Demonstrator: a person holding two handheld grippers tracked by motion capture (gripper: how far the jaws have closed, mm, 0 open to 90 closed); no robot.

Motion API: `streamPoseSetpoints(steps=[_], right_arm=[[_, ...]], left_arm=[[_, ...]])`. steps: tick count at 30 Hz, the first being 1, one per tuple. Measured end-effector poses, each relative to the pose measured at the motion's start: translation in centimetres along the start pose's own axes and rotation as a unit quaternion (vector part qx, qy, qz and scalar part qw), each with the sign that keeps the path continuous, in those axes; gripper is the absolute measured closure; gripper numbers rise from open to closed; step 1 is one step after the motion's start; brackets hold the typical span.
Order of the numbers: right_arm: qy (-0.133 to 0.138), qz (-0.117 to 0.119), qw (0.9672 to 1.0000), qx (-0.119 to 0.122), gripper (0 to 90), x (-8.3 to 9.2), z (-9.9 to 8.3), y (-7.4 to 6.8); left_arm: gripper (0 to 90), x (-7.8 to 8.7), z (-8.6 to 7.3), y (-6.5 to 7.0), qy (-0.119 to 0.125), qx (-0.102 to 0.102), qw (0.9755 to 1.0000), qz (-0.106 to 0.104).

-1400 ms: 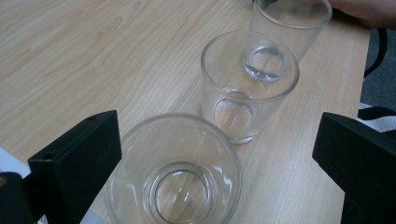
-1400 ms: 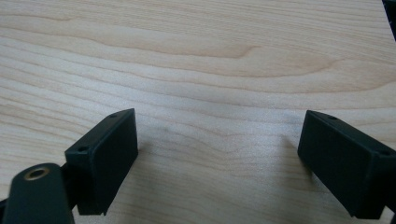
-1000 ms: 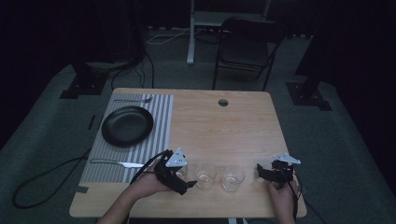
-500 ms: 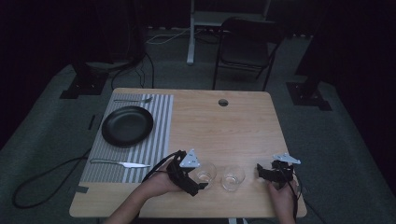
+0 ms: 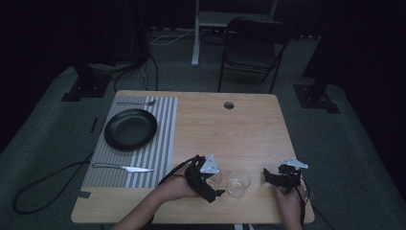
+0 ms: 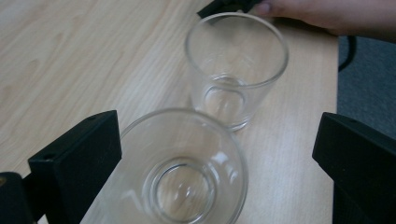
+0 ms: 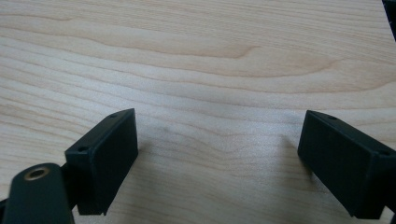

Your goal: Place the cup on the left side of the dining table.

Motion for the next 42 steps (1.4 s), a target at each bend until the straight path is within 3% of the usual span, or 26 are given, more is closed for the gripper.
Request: streamPoseSetpoints(steps=[21, 42], right_arm=[[0.000, 0.000, 1.0000, 0.000, 11.7, 0.0, 0.0, 0.0], [0.000, 0.000, 1.0000, 0.000, 11.7, 0.0, 0.0, 0.0]], left_arm=[[1.7, -3.6, 2.6, 0.5, -0.031, -0.021, 0.9990, -0.023], [1.7, -6.9, 3.7, 1.6, -0.082, -0.040, 0.9952, -0.036]])
Point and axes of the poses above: each handheld gripper's, and its own axes: x roughly backward along the jaws, z roughly out of its top, y roughly to its right, the point moved 6 cm from there along -x, roughly forward along the jaws, and after that the axes turned 8 degrees about y, right-handed, at the moved point
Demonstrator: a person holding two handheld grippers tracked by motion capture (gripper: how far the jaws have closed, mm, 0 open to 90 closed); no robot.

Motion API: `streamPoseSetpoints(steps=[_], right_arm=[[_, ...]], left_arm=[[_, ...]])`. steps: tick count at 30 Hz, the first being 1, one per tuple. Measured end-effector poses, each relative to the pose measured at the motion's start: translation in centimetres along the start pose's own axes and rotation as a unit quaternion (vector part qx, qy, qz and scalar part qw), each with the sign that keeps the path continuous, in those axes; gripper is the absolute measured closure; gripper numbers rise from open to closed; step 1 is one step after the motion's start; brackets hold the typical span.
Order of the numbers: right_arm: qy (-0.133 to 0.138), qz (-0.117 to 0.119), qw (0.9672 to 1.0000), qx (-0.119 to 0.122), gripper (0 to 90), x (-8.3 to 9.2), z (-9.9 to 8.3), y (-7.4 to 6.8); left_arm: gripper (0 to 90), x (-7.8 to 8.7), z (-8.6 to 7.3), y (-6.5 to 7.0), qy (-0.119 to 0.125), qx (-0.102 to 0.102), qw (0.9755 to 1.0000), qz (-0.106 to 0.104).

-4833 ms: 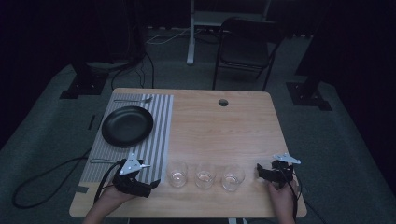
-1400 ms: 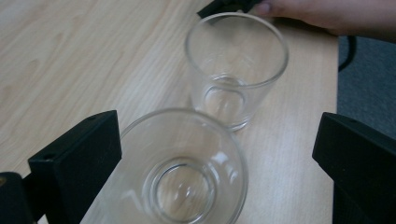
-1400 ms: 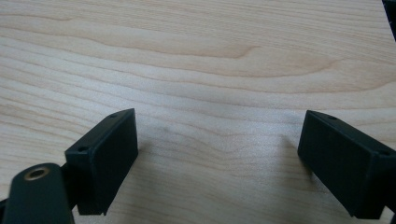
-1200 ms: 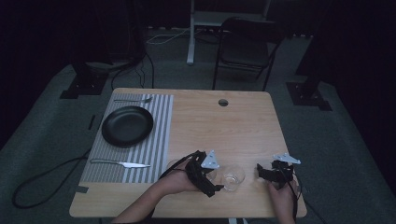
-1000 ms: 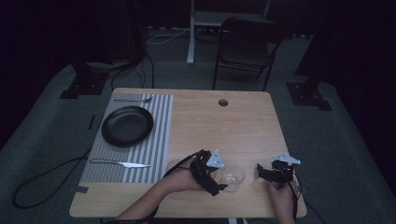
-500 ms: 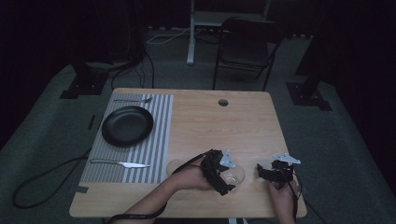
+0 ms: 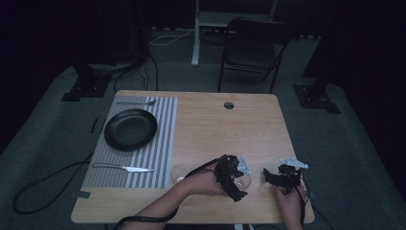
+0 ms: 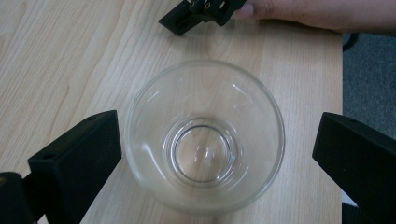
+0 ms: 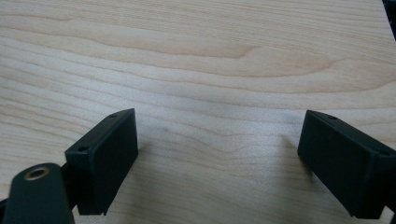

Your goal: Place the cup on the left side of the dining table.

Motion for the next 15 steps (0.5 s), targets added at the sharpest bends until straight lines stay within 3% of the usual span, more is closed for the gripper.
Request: streamPoseSetpoints(steps=[5, 15], right_arm=[[0.000, 0.000, 1.0000, 0.000, 11.7, 0.0, 0.0, 0.0], [0.000, 0.000, 1.0000, 0.000, 11.7, 0.0, 0.0, 0.0]], left_arm=[[1.6, -0.6, 0.0, -0.2, -0.020, 0.002, 0.9997, 0.009], [1.7, -1.4, 0.0, -0.8, -0.050, 0.026, 0.9982, 0.021]])
Point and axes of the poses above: each handheld gripper's, and its own axes: x roughly backward along the jaws, z roughly out of its top, y roughly to its right, the point moved 6 cm from there along -x, roughly forward along the jaws, and after that the axes turned 8 degrees about y, right-handed, at the moved point
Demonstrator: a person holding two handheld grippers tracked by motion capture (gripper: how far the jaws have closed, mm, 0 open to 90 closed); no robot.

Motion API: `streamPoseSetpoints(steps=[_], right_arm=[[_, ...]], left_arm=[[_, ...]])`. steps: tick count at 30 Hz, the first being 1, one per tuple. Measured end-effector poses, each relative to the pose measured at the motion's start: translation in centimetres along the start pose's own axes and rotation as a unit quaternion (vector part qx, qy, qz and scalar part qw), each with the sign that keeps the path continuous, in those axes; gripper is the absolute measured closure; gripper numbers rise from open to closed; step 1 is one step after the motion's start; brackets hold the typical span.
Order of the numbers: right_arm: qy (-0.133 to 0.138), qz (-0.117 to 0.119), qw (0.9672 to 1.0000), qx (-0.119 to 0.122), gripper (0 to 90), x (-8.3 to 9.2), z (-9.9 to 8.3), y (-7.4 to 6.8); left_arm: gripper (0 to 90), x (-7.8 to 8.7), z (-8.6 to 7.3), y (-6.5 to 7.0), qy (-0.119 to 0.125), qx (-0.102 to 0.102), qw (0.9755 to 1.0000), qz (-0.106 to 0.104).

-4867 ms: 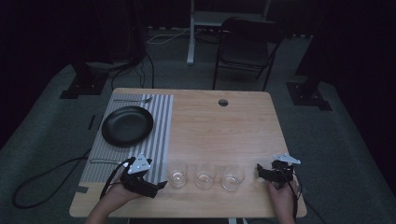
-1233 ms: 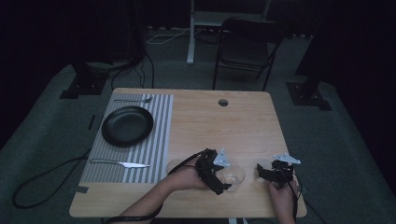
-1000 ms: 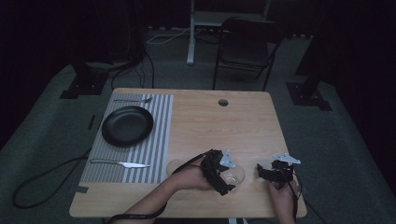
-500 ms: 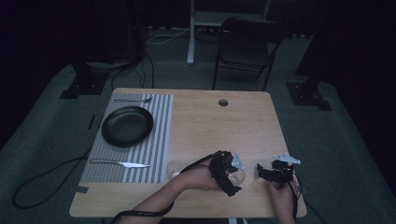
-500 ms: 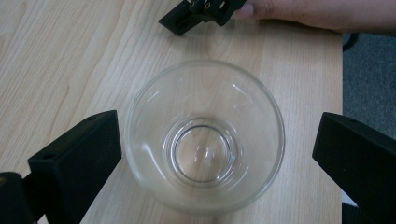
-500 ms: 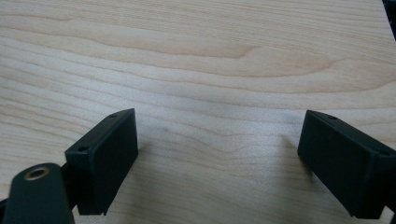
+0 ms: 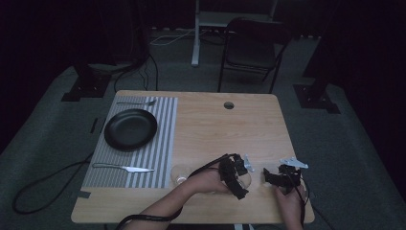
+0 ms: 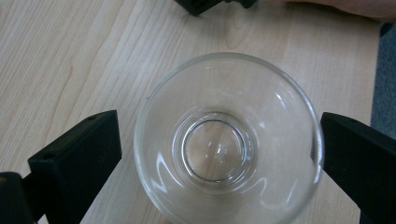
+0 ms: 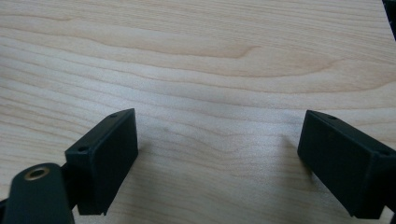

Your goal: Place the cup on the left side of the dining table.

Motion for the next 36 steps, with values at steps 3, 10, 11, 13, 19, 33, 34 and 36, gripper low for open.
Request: streamPoseSetpoints(steps=[3, 10, 11, 13, 19, 33, 34, 36], right_arm=[[0.000, 0.000, 1.0000, 0.000, 11.7, 0.0, 0.0, 0.0], [0.000, 0.000, 1.0000, 0.000, 11.7, 0.0, 0.0, 0.0], [0.000, 0.000, 1.0000, 0.000, 11.7, 0.0, 0.0, 0.0], [0.000, 0.000, 1.0000, 0.000, 11.7, 0.0, 0.0, 0.0], [0.000, 0.000, 1.0000, 0.000, 11.7, 0.0, 0.0, 0.0], [0.000, 0.000, 1.0000, -0.001, 11.7, 0.0, 0.0, 0.0], [0.000, 0.000, 1.0000, 0.000, 11.7, 0.0, 0.0, 0.0], [0.000, 0.000, 1.0000, -0.001, 11.7, 0.0, 0.0, 0.0]], left_arm=[[1.7, -0.2, 0.0, 0.0, -0.009, 0.000, 0.9999, 0.006], [9.9, -0.5, 0.1, 0.1, -0.024, 0.000, 0.9997, 0.006], [12.7, -0.4, 0.1, 0.2, -0.026, -0.005, 0.9997, 0.002], [17.5, -0.5, 0.2, 0.3, -0.030, -0.008, 0.9995, 0.007], [18.2, -0.5, 0.4, 0.4, -0.041, -0.011, 0.9990, 0.013], [18.5, -0.1, 1.1, -1.0, -0.038, -0.006, 0.9987, 0.033], [18.5, 0.0, 1.1, -1.1, -0.038, -0.002, 0.9986, 0.036], [18.4, 0.1, 1.3, -1.3, -0.040, -0.003, 0.9985, 0.039]])
Point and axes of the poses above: each handheld gripper's, and its own axes: x roughly backward along the jaws, z roughly out of its top, y roughly to its right, the point moved 6 cm from there along -x, roughly forward along the jaws, and after that the axes turned 8 degrees about y, right-handed, at the moved point
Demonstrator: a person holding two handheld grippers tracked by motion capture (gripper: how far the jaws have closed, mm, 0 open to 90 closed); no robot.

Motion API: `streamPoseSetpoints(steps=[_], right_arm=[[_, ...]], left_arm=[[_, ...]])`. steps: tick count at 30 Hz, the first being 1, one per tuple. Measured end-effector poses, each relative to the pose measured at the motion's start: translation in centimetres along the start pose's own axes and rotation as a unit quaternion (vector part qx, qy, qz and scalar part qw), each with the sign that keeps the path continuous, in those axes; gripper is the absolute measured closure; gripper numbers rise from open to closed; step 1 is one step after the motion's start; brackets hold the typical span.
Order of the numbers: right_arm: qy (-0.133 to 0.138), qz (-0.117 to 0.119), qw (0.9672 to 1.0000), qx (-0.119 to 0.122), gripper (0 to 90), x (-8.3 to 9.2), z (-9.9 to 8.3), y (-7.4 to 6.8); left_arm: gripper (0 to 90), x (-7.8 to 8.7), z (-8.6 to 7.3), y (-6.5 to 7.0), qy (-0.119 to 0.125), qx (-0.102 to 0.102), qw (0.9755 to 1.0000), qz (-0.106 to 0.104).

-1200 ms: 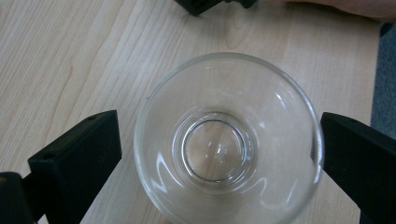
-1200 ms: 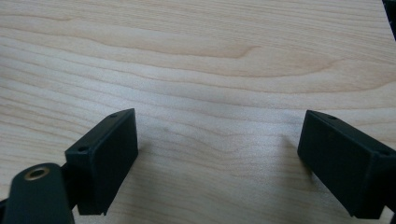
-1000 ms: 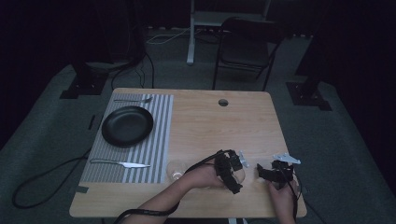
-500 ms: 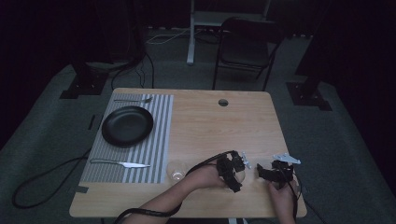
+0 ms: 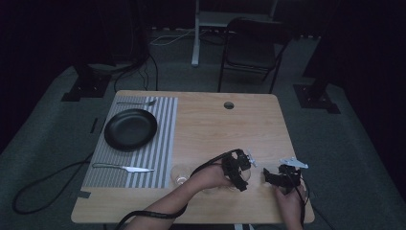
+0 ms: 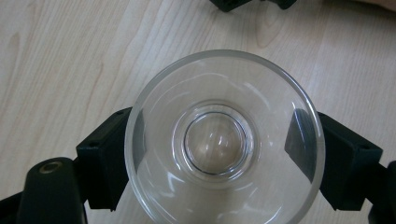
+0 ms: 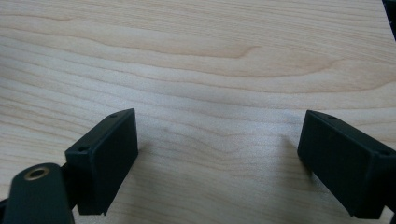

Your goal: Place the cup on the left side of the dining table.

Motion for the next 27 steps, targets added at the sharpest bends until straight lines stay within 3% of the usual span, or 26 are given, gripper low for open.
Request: streamPoseSetpoints(steps=[17, 27], right_arm=[[0.001, 0.000, 1.0000, 0.001, 11.7, 0.0, 0.0, 0.0], [0.001, 0.000, 1.0000, 0.001, 11.7, 0.0, 0.0, 0.0]], left_arm=[[18.5, 1.5, 0.1, -4.1, 0.010, 0.039, 0.9989, 0.024], [18.5, 2.7, -1.1, -7.1, 0.023, 0.082, 0.9950, 0.052]])
Point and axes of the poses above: each handheld gripper's, and its own axes: x roughly backward along the jaws, z roughly out of its top, y roughly to its right, the point moved 6 cm from there along -x, roughly forward along the jaws, and after that the axes turned 8 degrees about y, right-handed, at the moved point
